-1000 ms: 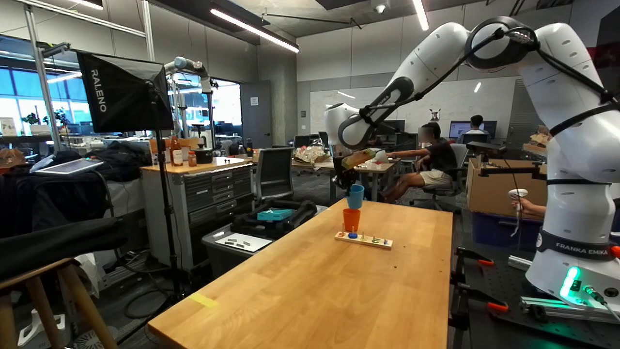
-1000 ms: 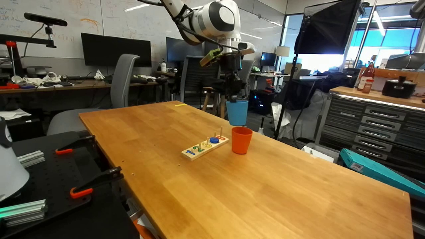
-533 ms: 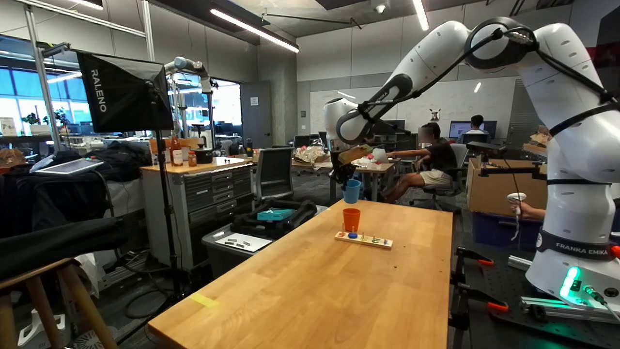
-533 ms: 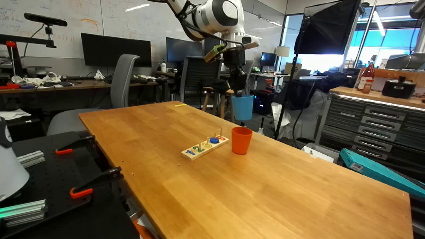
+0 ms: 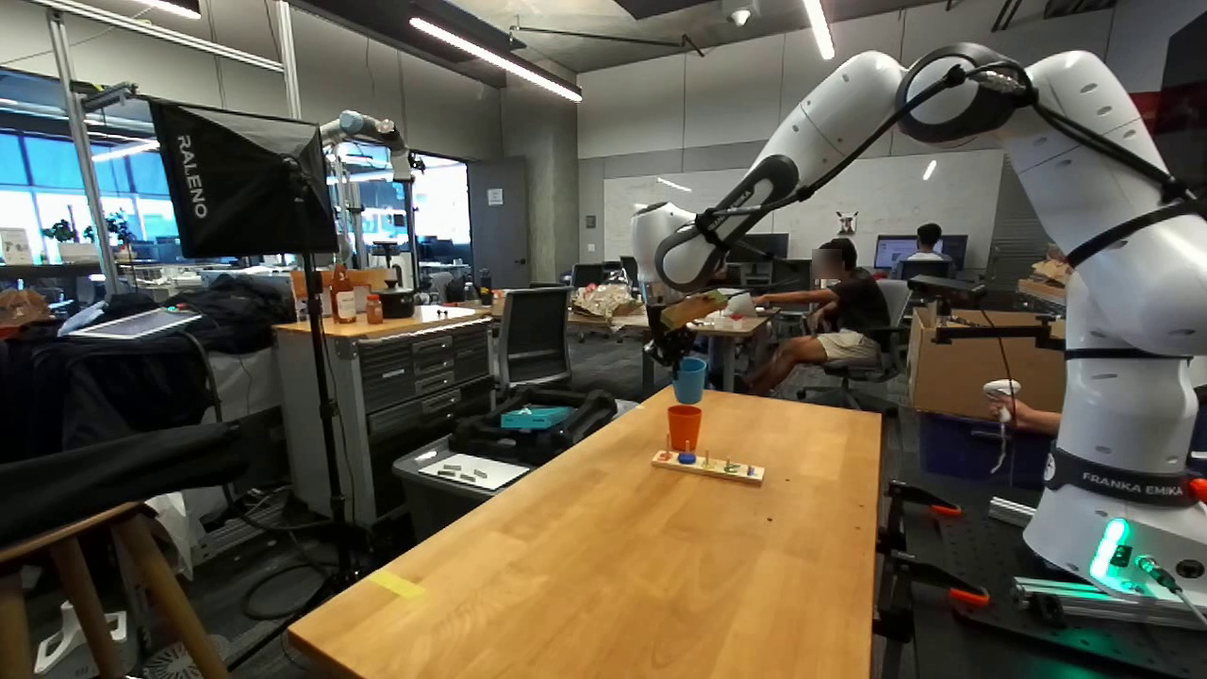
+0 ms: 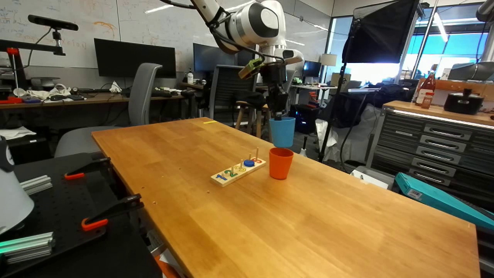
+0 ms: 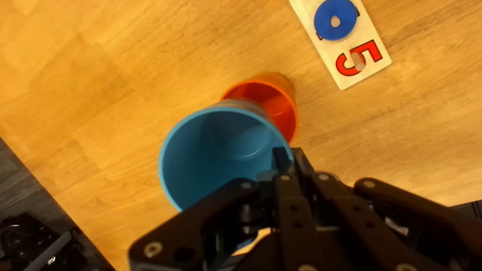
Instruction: Put the blue cup in the orange cup
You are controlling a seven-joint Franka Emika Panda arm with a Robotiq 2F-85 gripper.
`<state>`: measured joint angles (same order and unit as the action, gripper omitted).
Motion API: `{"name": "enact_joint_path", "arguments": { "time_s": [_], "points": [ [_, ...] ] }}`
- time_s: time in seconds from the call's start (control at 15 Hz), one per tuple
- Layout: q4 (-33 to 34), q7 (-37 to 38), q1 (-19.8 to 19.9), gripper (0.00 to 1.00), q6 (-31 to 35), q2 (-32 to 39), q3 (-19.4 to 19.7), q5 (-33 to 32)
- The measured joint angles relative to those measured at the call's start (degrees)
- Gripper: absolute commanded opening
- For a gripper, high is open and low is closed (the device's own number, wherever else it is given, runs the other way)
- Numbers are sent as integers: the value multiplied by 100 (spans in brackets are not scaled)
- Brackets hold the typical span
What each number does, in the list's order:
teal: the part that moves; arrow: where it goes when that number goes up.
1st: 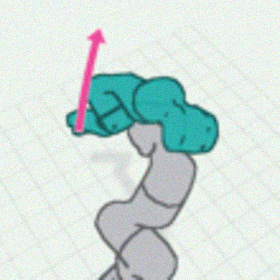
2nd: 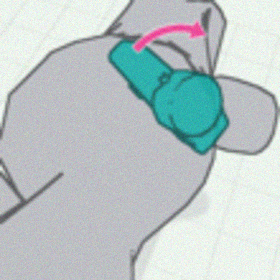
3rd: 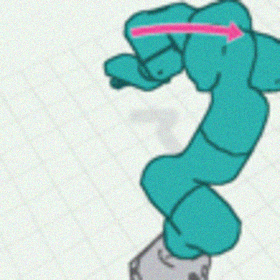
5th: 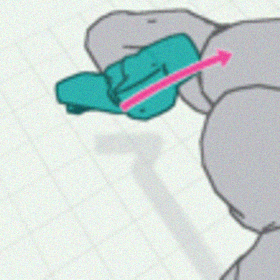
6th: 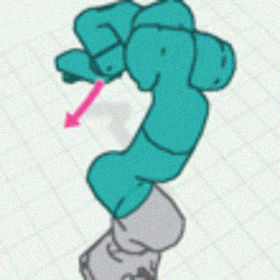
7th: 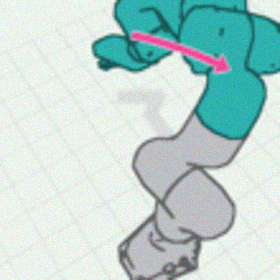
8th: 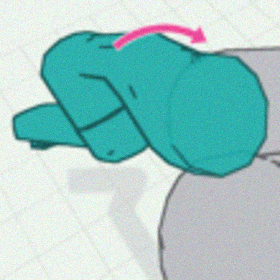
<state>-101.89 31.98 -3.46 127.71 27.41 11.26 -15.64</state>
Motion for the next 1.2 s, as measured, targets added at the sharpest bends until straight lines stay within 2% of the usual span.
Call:
{"name": "enact_joint_path", "arguments": {
  "time_s": [0.13, 0.2, 0.27, 0.33, 0.87, 1.2],
  "points": [
    [6, 3, 0, 4, 22, 45, 0, 0],
    [11, 3, 0, 30, 39, 65, 0, 0],
    [17, 6, 1, 30, 68, 82, 0, 0],
    [24, 8, 3, 37, 100, 96, 0, 0],
    [167, -10, 7, 98, 199, 84, -68, 129],
    [323, -614, -4, 100, 6, -234, -554, 778]
  ]
}}
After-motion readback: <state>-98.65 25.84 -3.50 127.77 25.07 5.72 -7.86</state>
